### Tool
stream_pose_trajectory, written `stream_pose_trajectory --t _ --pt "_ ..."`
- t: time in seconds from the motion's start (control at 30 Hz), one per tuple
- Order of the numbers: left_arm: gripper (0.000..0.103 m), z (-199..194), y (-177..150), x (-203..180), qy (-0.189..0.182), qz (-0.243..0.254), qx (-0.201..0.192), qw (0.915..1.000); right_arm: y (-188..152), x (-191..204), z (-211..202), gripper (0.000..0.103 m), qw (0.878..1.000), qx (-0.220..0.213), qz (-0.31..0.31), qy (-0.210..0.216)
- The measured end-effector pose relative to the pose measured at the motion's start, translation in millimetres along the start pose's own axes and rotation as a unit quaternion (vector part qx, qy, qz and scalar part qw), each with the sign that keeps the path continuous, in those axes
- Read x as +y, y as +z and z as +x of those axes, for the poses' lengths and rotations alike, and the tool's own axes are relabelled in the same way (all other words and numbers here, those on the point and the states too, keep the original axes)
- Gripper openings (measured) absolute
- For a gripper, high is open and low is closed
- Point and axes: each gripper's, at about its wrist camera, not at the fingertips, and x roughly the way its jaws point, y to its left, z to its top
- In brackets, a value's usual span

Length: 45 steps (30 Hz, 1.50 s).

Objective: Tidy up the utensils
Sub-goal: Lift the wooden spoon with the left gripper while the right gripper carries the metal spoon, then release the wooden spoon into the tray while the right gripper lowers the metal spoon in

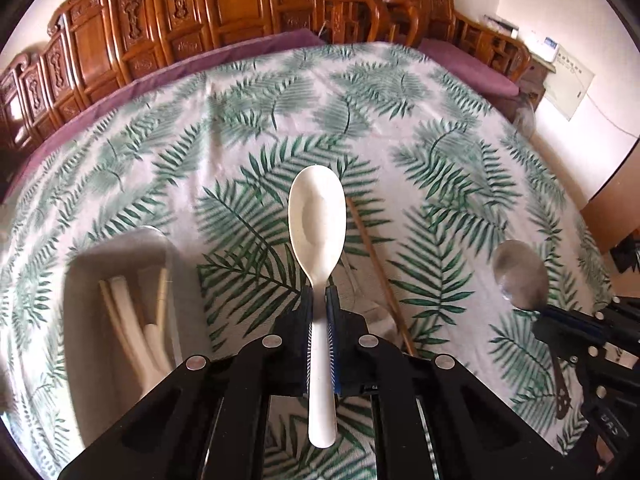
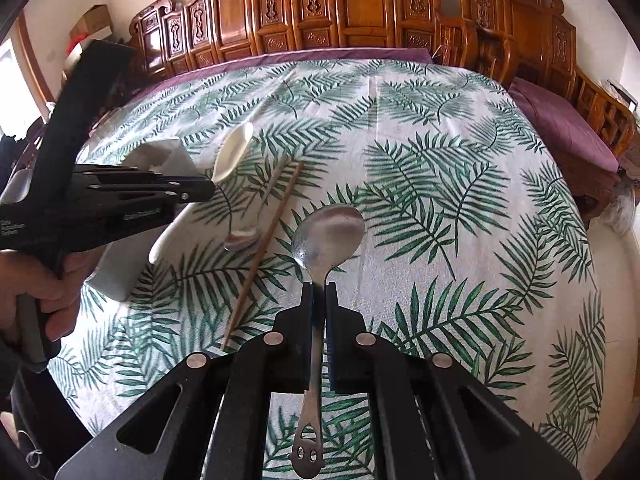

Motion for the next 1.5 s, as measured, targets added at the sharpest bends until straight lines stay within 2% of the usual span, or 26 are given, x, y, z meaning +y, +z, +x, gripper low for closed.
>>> stream_pose_trajectory --t 0.27,0.63,1.03,1.5 --pt "0.006 -60 -11 15 -0.012 -0.006 -0.031 0.9994 14 22 -30 0.007 1.000 -0.016 -0.002 0.000" --pt "0.006 -104 -33 60 -0.019 -0.023 -0.046 0.9985 33 39 -49 0.007 1.000 -0.019 -0.001 0.009" --pt "0.006 -94 -50 121 -0.019 -0.073 -0.033 0.9966 55 82 -34 0.007 0.999 -0.014 -0.009 0.041" --pt "0.006 -55 -61 153 -0.037 -0.103 -0.011 0.9940 84 149 -4 0.007 0.996 0.002 -0.053 0.065"
